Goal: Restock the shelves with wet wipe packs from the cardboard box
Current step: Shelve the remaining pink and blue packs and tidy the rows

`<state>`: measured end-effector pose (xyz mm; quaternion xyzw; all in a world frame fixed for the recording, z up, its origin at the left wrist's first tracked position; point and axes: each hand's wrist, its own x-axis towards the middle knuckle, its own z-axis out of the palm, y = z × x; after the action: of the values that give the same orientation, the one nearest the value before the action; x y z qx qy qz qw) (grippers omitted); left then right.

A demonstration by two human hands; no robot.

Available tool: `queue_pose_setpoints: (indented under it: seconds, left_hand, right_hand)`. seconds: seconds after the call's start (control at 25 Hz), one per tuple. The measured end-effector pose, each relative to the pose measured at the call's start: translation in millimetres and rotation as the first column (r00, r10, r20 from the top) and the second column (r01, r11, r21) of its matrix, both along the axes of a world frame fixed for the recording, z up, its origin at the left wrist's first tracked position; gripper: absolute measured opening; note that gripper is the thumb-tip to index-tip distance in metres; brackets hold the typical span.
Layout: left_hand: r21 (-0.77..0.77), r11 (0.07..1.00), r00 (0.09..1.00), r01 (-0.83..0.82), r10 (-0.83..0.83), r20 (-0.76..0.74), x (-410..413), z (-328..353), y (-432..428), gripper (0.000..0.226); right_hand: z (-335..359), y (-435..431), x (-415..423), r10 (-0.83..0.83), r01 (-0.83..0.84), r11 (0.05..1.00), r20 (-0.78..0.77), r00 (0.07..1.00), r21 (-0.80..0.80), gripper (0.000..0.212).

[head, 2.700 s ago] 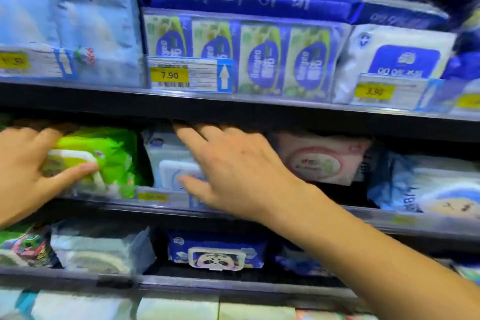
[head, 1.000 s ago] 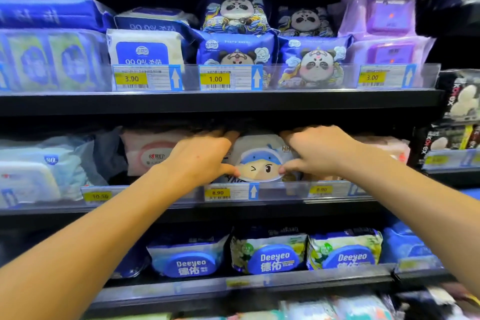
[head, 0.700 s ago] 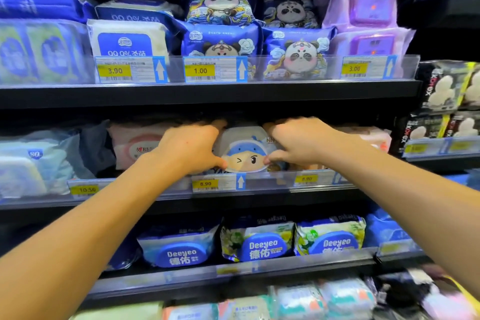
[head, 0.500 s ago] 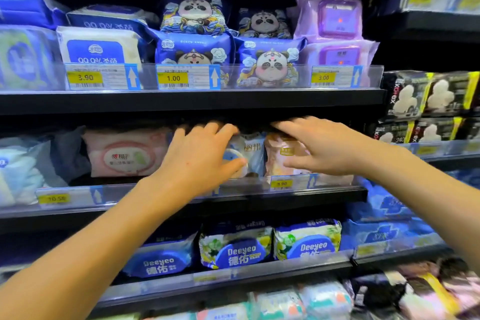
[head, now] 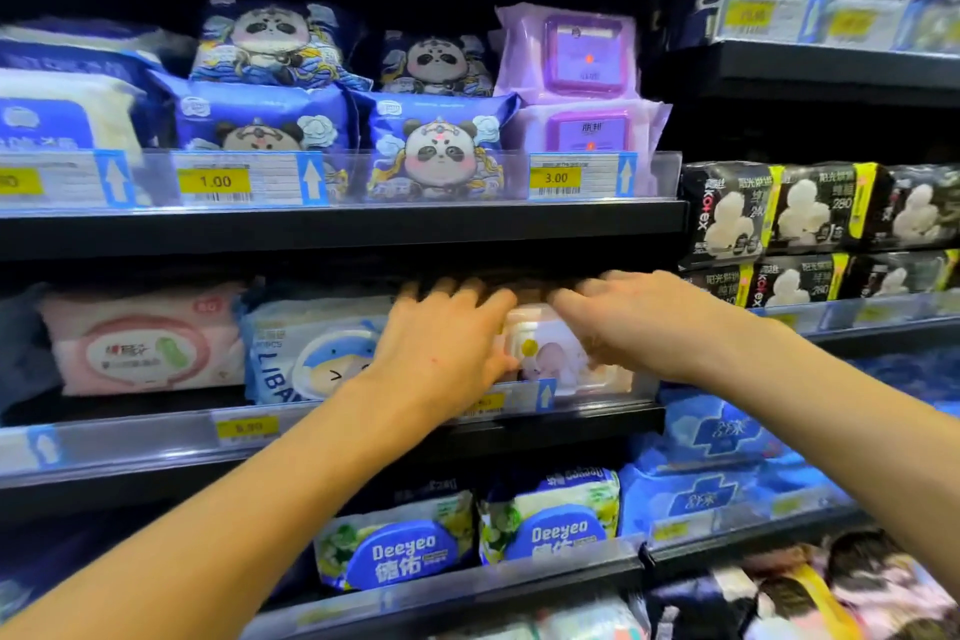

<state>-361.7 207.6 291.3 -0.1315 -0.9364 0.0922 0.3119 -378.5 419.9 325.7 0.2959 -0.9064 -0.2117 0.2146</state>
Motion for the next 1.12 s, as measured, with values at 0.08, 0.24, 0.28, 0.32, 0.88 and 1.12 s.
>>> queue_pose_setpoints:
  seconds: [0.08, 0.24, 0.28, 0.32, 0.88, 1.12]
  left_hand:
    - [0.003, 1.000, 1.000, 0.017, -0.017, 0.003, 0, -1, 3, 0.056]
    - [0.093, 0.995, 0.993, -0.038, 0.027, 0.117, -5, 15, 3, 0.065]
    - [0.075, 0.997, 0.990, -0.029, 0.018, 0.140, -6, 17, 4, 0.068]
    - [0.053, 0.999, 0.986, -0.008, -0.001, 0.169, -5, 21, 7, 0.070]
    - [-0.101, 0.995, 0.892, -0.012, 0.056, 0.449, -15, 45, 2, 0.068]
    - [0.034, 0.999, 0.974, -0.040, 0.031, 0.224, 0, 18, -10, 0.064]
  right_hand:
    - [-1, -2, -2, -0.008, 0.009, 1.000, -0.051, 0.999, 0.027, 0.051]
    - [0, -7, -6, -0.007, 0.006, 1.000, -0.088, 0.996, -0.003, 0.042]
    - [-1, -6, -7, 0.000, -0.002, 0.998, -0.034, 0.999, -0.067, 0.038]
    - [-1, -8, -8, 0.022, -0.013, 0.988, 0.054, 0.998, -0.151, 0.037]
    - [34, -22, -7, -0.357, 0.315, 0.929, 0.252, 0.899, 0.195, 0.077]
    - [14, -6, -11, -0.225, 0.218, 0.973, 0.091, 0.970, 0.075, 0.053]
